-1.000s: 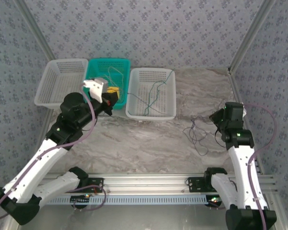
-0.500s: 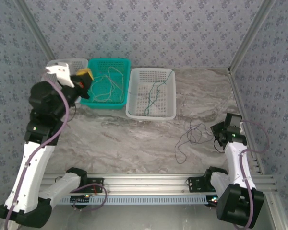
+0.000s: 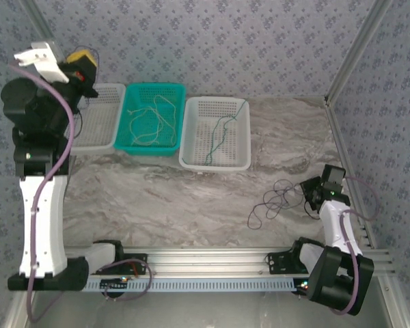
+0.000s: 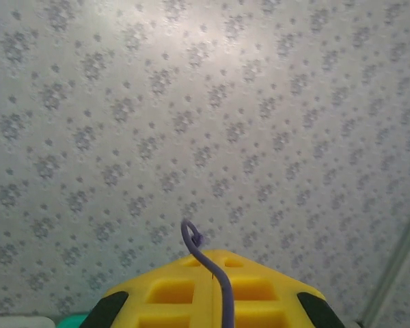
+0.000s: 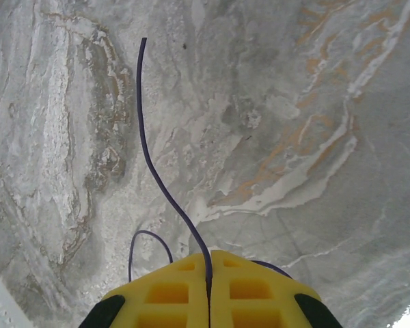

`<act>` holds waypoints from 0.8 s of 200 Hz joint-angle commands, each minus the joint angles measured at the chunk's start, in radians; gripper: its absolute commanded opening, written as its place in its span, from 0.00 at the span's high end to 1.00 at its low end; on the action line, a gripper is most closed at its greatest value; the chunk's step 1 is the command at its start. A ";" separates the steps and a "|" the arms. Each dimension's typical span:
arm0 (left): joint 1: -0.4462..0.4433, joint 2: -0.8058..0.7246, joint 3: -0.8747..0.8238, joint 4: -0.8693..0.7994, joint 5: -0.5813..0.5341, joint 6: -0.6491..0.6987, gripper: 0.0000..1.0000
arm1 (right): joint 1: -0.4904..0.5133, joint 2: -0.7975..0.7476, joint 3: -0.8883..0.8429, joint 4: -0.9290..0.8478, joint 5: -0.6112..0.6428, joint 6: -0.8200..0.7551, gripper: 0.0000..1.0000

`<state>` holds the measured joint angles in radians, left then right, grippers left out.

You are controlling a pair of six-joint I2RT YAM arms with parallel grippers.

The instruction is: Untangle the cables

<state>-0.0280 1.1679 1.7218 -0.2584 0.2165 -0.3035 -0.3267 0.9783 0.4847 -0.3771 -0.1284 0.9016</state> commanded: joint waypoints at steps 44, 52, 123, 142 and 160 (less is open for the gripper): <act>0.176 0.228 0.188 0.073 -0.095 0.069 1.00 | -0.001 -0.012 0.032 -0.001 -0.070 -0.037 1.00; 0.189 0.267 0.220 0.082 -0.090 0.064 1.00 | 0.000 -0.013 0.036 -0.008 -0.072 -0.037 1.00; 0.242 0.630 0.654 -0.010 -0.052 0.074 1.00 | 0.004 -0.093 0.035 -0.054 -0.060 -0.005 1.00; 0.252 0.667 0.649 -0.025 -0.084 0.081 1.00 | 0.006 -0.093 0.047 -0.063 -0.054 -0.007 1.00; 0.257 0.700 0.636 -0.087 -0.132 0.098 1.00 | 0.007 -0.092 0.054 -0.072 -0.055 -0.008 1.00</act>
<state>0.2169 1.8290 2.3367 -0.2695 0.1349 -0.2356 -0.3252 0.8925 0.4995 -0.4030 -0.1974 0.8909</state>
